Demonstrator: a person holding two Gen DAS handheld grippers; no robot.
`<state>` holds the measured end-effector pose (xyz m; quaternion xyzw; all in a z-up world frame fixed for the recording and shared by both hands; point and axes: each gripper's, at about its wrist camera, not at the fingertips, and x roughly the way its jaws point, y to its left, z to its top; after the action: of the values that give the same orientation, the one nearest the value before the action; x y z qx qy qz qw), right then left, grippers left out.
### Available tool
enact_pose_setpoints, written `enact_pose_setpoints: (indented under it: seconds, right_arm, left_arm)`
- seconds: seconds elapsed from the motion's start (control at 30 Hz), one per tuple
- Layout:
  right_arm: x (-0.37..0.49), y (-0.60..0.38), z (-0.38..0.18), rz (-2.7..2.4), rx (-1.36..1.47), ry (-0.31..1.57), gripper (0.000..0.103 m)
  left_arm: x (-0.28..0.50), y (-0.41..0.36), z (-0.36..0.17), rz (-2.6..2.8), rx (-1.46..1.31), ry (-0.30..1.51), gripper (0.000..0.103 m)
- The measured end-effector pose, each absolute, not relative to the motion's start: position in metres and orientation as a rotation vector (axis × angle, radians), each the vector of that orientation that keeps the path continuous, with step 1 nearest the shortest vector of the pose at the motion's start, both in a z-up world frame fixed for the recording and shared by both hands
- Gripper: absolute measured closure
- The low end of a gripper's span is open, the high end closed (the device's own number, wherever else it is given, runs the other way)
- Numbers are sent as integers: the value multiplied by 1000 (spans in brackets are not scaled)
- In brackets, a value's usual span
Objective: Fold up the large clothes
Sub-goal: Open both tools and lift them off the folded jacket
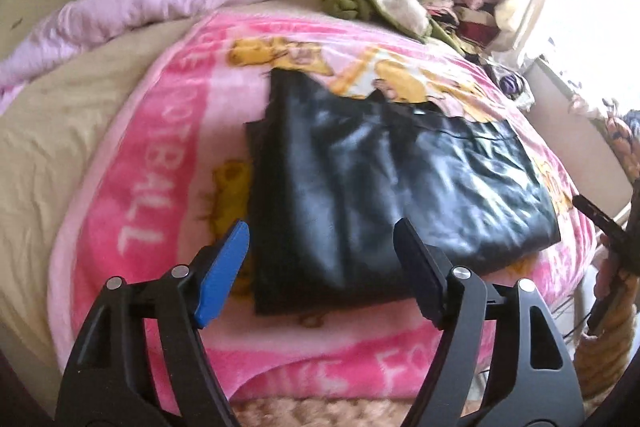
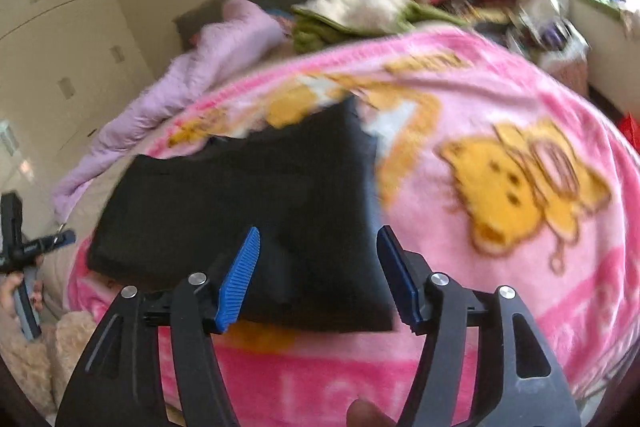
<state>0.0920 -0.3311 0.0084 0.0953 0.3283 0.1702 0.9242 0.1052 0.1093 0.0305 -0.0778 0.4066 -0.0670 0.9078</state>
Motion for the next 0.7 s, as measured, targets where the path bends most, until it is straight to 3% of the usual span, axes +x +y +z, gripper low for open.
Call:
enact_pose_setpoints:
  seconds: [0.07, 0.1, 0.13, 0.2, 0.47, 0.53, 0.57, 0.7]
  right_arm:
    - [93, -306, 14, 436, 181, 669, 49]
    - [94, -296, 15, 464, 176, 672, 66]
    - [97, -282, 15, 503, 161, 685, 77]
    - [100, -258, 14, 546, 135, 700, 84]
    - [98, -207, 10, 597, 18, 707, 89]
    - [103, -195, 3, 591, -13, 731, 90]
    - [98, -191, -1, 590, -16, 737, 90]
    - [97, -182, -14, 595, -17, 762, 90]
  left_arm:
    - [110, 94, 30, -173, -141, 850, 36]
    - [115, 82, 28, -196, -128, 855, 40]
    - [116, 73, 26, -211, -114, 857, 43]
    - [120, 57, 22, -224, -83, 864, 58]
    - [130, 21, 14, -231, -27, 856, 59]
    - [134, 19, 11, -215, -18, 859, 54]
    - [136, 19, 10, -207, -21, 861, 46]
    - [145, 21, 4, -196, -45, 874, 45]
